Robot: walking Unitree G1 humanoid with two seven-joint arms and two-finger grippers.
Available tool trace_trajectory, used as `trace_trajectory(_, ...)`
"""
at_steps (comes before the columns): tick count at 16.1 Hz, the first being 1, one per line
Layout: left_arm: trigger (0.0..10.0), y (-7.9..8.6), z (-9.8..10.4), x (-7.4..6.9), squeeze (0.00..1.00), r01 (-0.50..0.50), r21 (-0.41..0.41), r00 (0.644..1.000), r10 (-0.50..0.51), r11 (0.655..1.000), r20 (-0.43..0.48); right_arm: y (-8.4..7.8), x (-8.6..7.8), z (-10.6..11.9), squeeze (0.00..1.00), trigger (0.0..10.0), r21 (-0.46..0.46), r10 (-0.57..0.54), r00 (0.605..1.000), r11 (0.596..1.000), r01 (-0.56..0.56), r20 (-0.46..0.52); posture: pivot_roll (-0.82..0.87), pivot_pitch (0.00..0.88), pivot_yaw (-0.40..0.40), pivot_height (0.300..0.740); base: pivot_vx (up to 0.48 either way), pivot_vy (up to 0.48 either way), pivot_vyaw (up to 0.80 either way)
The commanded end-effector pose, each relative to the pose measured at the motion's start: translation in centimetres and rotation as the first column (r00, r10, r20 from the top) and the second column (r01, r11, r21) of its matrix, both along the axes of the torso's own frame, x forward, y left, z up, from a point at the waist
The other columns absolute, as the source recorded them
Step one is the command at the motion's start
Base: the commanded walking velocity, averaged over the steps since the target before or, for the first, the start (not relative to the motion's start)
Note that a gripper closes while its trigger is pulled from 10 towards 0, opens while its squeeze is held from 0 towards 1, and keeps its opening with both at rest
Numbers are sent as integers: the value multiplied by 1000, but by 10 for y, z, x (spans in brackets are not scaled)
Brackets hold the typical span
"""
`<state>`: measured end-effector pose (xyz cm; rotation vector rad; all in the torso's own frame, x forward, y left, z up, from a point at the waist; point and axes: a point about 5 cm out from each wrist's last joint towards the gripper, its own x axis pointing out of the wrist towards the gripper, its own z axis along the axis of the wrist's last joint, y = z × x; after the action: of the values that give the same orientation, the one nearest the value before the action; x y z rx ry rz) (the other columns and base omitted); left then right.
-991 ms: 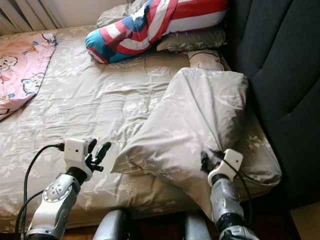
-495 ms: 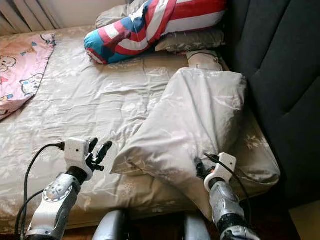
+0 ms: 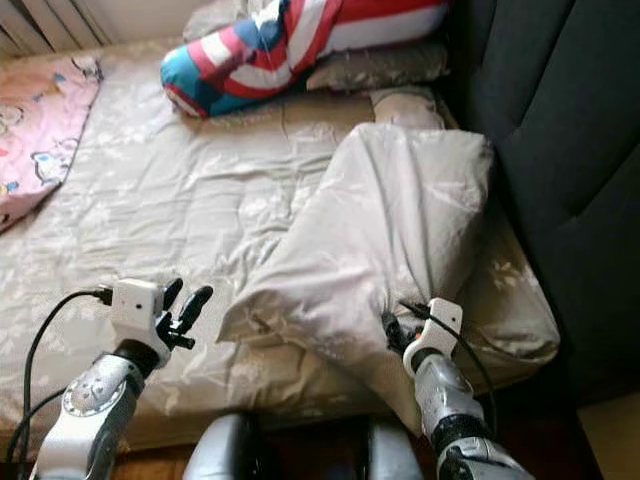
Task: Clean up the room
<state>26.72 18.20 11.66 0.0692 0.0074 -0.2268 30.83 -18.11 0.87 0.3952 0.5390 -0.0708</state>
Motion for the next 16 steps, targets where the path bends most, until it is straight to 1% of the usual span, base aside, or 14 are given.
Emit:
trace_trajectory(1, 10000, 6, -1, -4, 0, -20, 4, 1000, 20, 1000, -16, 14, -21, -25, 0, 0, 35, 41, 990, 999, -36, -137, 80, 289, 100, 645, 0, 0, 0)
trace_trajectory(3, 10000, 5, -2, -5, 0, -26, 3, 999, 26, 1000, -27, 14, -22, -26, 0, 0, 21, 44, 989, 999, -42, -144, 74, 293, 93, 645, 0, 0, 0)
trace_trajectory(8, 10000, 4, -10, -7, 0, -34, -1, 998, 34, 999, -51, 15, -29, -32, 0, 0, 25, 47, 988, 999, -44, -150, 55, 274, 75, 645, 0, 0, 0)
trace_trajectory(12, 10000, -2, -10, 2, 0, -44, -17, 998, 43, 999, -38, 13, -30, -32, 0, 0, 14, 37, 990, 999, -36, -135, 33, 232, 52, 645, 0, 0, 0)
trace_trajectory(16, 10000, -4, -12, 6, 0, -47, -24, 998, 46, 999, -34, 15, -30, -32, 0, 0, 6, 46, 990, 999, -46, -132, 18, 197, 41, 645, 0, 0, 0)
